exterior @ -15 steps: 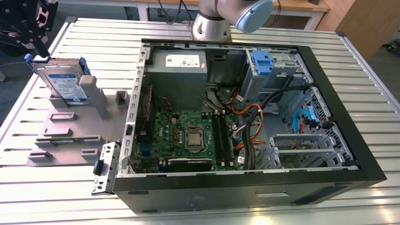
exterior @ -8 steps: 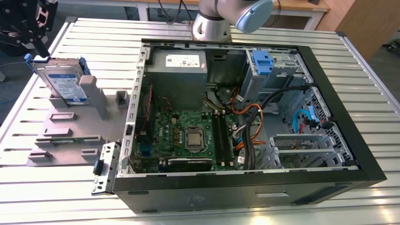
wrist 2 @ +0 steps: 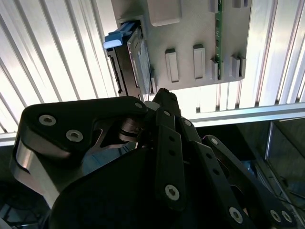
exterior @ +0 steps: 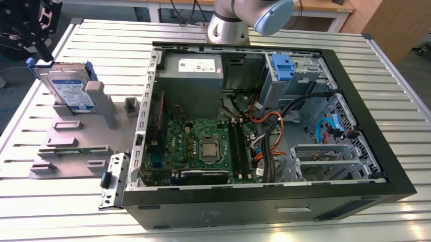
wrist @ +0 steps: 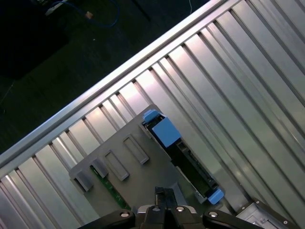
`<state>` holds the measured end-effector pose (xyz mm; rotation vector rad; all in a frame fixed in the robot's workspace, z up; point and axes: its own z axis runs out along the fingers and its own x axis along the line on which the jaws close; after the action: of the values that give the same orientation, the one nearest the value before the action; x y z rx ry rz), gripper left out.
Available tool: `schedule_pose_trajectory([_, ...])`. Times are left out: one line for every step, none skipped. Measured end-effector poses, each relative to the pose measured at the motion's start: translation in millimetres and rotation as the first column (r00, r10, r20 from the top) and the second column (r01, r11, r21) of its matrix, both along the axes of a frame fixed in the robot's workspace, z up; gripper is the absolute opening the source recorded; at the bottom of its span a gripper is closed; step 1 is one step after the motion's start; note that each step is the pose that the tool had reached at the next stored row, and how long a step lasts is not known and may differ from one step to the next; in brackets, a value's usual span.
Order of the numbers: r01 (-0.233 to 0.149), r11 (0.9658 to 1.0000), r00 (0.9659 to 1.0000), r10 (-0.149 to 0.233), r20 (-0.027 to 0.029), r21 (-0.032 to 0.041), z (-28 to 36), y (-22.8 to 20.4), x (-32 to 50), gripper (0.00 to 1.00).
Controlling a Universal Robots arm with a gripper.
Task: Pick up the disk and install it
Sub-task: 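Pick up the disk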
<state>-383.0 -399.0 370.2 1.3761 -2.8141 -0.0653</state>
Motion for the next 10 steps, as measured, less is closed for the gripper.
schedule_pose_trajectory([-0.001,1.0000,1.0000,0.001,0.0000,0.0000,0.0,0.0,0.0,0.11])
schedule_pose_trajectory([-0.003,1.0000,1.0000,0.003,0.0000,0.0000,0.0,0.0,0.0,0.11])
schedule_pose_trajectory([-0.004,1.0000,1.0000,0.004,-0.0001,0.0000,0.0,0.0,0.0,0.11])
schedule_pose_trajectory([-0.005,1.0000,1.0000,0.005,0.0000,0.0000,0.0,0.0,0.0,0.11])
schedule_pose_trajectory([-0.006,1.0000,1.0000,0.006,0.0000,0.0000,0.0,0.0,0.0,0.11])
schedule_pose_trajectory([-0.007,1.0000,1.0000,0.007,0.0000,0.0000,0.0,0.0,0.0,0.11])
schedule_pose_trajectory([-0.009,1.0000,1.0000,0.009,0.0000,0.0000,0.0,0.0,0.0,0.11])
schedule_pose_trajectory([-0.010,1.0000,1.0000,0.010,0.0000,0.0000,0.0,0.0,0.0,0.11])
schedule_pose_trajectory([-0.011,0.9999,0.9999,0.011,0.0000,0.0000,0.0,0.0,0.0,0.11])
schedule_pose_trajectory([-0.012,0.9999,0.9999,0.012,0.0000,0.0000,0.0,0.0,0.0,0.11])
